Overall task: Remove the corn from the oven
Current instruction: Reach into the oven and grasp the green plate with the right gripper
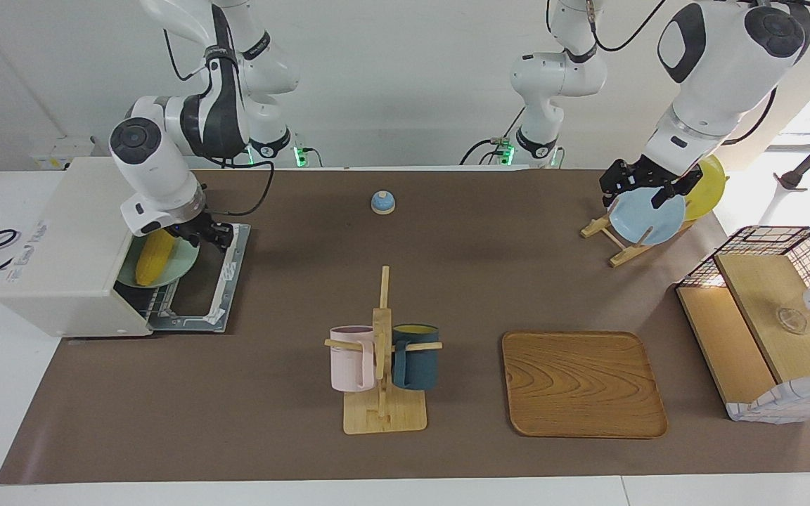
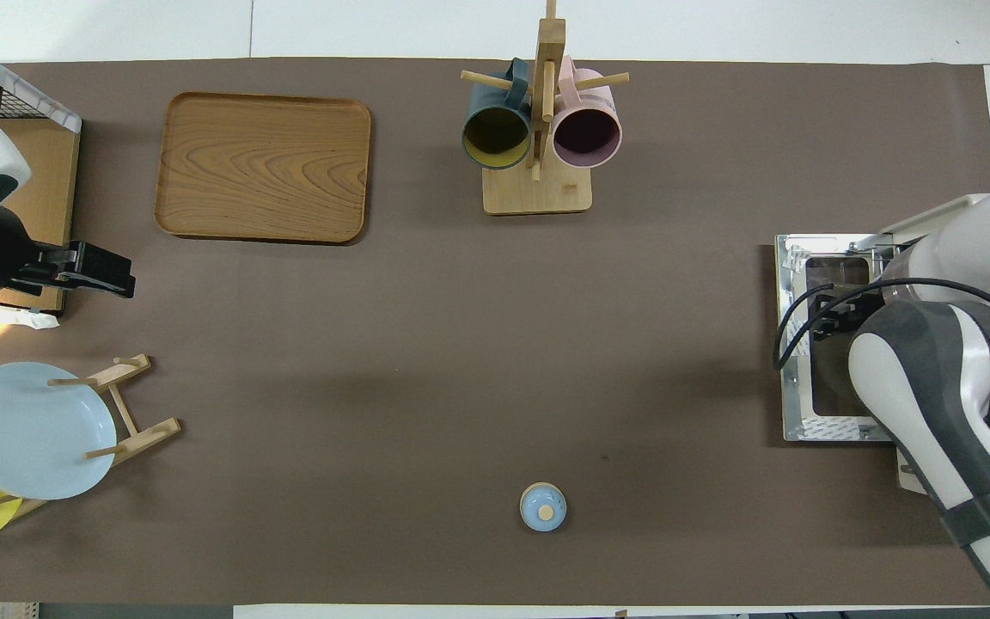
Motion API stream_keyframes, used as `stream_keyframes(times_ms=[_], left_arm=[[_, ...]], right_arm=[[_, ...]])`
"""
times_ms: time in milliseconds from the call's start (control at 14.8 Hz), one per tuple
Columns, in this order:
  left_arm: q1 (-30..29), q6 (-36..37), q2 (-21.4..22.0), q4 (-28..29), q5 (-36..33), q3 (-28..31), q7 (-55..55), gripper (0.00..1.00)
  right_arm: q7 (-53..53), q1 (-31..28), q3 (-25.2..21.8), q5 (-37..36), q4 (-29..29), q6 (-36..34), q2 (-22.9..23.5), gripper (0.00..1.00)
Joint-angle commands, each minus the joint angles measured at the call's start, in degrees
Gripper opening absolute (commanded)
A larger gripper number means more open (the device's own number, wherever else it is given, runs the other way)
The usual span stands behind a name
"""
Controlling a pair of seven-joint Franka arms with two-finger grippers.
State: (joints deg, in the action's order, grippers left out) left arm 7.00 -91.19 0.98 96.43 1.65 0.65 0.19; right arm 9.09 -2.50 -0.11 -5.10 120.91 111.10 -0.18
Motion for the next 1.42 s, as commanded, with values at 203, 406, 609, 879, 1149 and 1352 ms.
stream_keyframes(times_ms=[203,406,609,879,1149,1352], left_arm=[[-0.50,0.05,0.34,-0.28,0.02,-0.21,0.51,1.00],[-0.50,0.05,0.34,-0.28,0.02,-0.21,0.51,1.00],[-0.50,0.05,0.34,-0.28,0.02,-0.21,0.51,1.00],[-0.50,0.05,0.34,-0.28,0.02,-0.21,0.60,1.00],[-0.50,0.04,0.34,-0.28,0.02,-0.21,0.51,1.00],[-0.50,0.05,0.34,-0.28,0.02,-0.21,0.51,1.00]], right_arm=[[-6.52,-2.33,0.46,-1.49,3.09,4.19,-1.05,0.64],[-9.17,-3.82,0.55,-1.49,7.30,8.77,-2.63,0.57],[-9.35,-3.82,0.55,-1.49,8.11,9.84,-2.38,0.55],[-10.93,-3.74,0.55,-2.80,8.11,9.66,-2.29,0.00],[-11.11,-2.86,0.81,-6.06,7.76,8.26,-2.46,0.00],[-10.67,0.29,1.08,-7.11,4.87,4.41,-1.85,0.00]])
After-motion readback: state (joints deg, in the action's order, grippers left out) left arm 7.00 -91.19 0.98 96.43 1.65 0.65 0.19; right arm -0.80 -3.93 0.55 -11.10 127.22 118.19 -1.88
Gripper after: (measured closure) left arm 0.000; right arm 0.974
